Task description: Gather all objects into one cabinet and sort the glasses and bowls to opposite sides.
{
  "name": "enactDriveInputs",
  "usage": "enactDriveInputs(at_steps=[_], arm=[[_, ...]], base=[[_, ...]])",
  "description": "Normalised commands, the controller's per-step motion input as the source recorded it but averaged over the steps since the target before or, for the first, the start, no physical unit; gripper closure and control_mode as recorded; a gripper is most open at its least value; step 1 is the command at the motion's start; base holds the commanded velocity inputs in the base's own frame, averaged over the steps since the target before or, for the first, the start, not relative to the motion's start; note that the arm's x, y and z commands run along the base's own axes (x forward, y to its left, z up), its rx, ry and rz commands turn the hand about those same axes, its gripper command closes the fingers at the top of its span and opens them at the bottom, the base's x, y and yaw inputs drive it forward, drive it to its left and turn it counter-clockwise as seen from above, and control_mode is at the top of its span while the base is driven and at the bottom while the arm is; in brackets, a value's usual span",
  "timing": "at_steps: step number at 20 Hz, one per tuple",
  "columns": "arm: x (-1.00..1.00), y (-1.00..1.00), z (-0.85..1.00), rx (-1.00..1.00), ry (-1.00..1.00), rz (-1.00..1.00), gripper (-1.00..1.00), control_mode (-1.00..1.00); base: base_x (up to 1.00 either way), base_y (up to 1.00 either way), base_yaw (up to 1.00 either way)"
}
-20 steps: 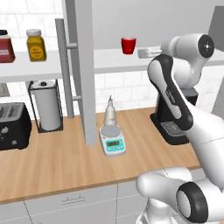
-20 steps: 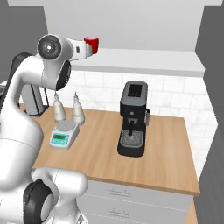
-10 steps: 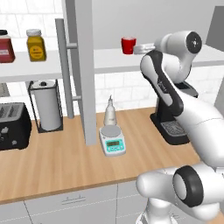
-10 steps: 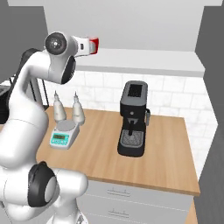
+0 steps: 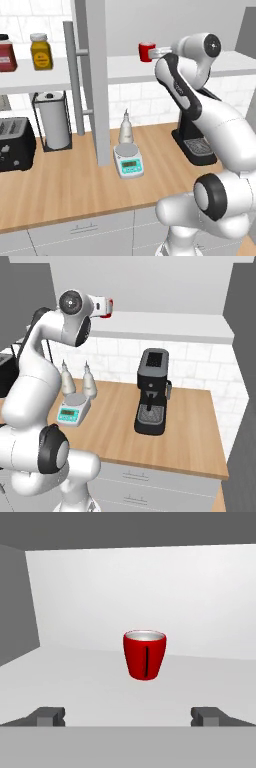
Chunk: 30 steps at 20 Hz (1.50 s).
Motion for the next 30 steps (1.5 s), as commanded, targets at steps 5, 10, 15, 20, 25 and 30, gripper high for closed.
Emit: enactDriveInputs(at_steps=[5,10,15,20,25,30], arm=[[0.22,0.0,-0.02,0.0,0.0,0.0,-1.0,-1.0],[0.4,-0.04,-0.09,0.0,0.0,0.0,-1.0,-1.0],[0.4,-0.01,-0.03,0.0,0.0,0.0,-1.0,-1.0],[0.3,-0.12,0.0,0.01,0.0,0.0,-1.0,-1.0],[0.25,-0.17,0.0,0.0,0.0,0.0,-1.0,-1.0],[0.22,-0.02,-0.06,0.0,0.0,0.0,-1.0,-1.0]], base=[[0.0,0.0,0.0],[0.0,0.0,0.0],[0.0,0.0,0.0],[0.0,0.0,0.0],[0.0,0.0,0.0],[0.0,0.0,0.0]])
